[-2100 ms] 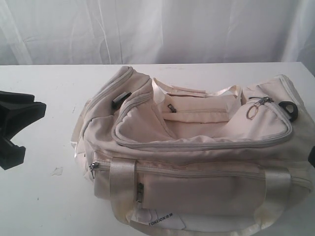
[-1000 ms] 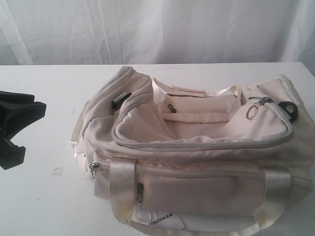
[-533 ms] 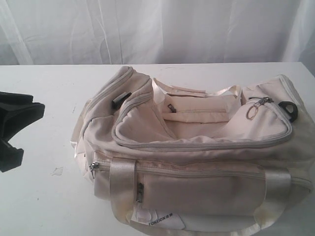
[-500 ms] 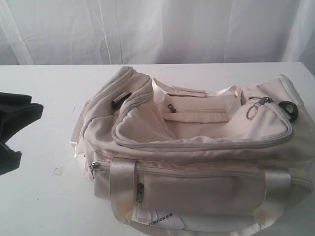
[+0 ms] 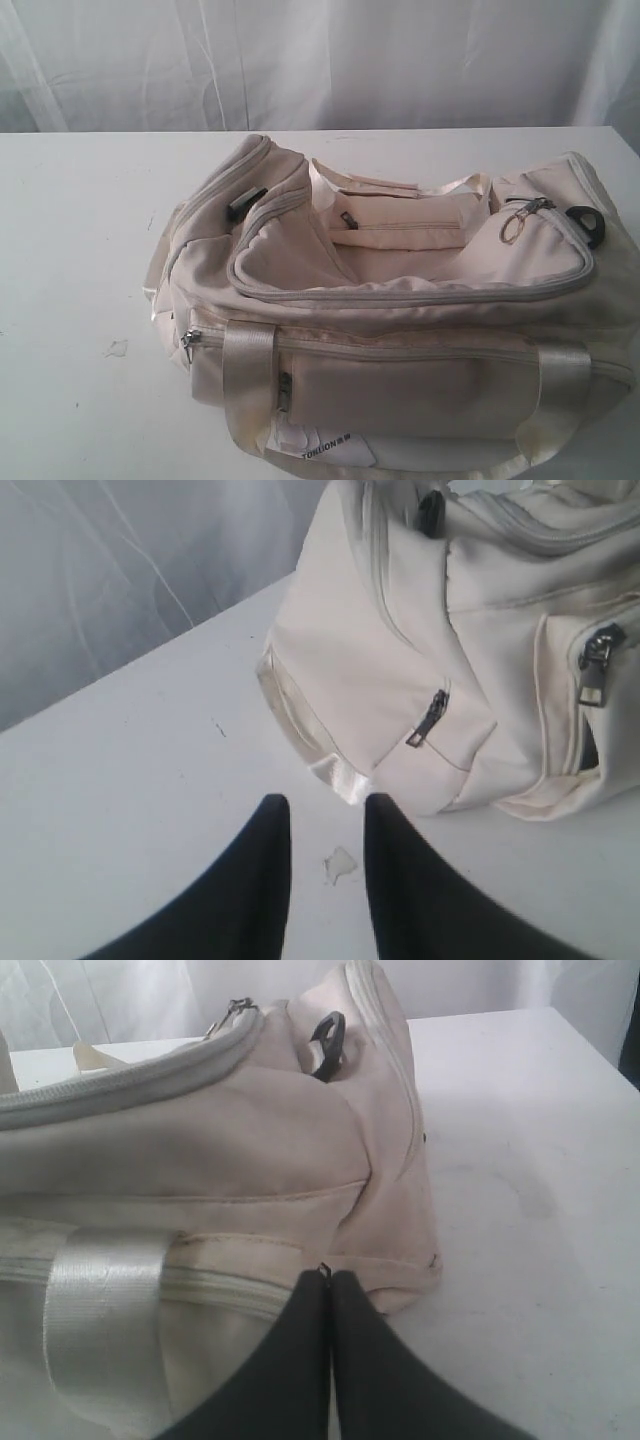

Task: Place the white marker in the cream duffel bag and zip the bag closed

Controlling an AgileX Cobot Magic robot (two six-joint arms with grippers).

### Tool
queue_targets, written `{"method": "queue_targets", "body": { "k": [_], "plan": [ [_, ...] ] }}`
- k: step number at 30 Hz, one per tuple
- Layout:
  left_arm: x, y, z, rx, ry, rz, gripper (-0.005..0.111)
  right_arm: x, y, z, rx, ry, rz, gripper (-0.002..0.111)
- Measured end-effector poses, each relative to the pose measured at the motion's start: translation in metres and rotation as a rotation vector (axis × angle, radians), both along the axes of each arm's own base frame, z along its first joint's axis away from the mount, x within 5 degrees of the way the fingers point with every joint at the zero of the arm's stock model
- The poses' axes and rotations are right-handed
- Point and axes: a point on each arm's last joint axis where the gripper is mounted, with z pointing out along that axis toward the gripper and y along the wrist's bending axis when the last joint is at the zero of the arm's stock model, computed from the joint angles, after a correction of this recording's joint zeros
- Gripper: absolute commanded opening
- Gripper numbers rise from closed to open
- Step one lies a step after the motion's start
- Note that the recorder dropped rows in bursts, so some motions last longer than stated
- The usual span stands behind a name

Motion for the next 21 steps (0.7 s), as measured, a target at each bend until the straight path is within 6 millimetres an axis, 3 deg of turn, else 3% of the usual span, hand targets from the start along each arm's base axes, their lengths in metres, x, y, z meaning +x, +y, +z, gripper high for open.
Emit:
{"method": "queue_targets", "body": {
  "k": [5,21],
  "plan": [
    [-0.009,0.004,-0.023,-0.073,0.009,0.022,0.032,0.000,0.000,0.000,0.000,0.000,0.000,0.000],
    [-0.015,0.007,-0.026,-0.132,0.009,0.046,0.032,0.000,0.000,0.000,-0.002,0.000,0.000,0.000]
  ]
}}
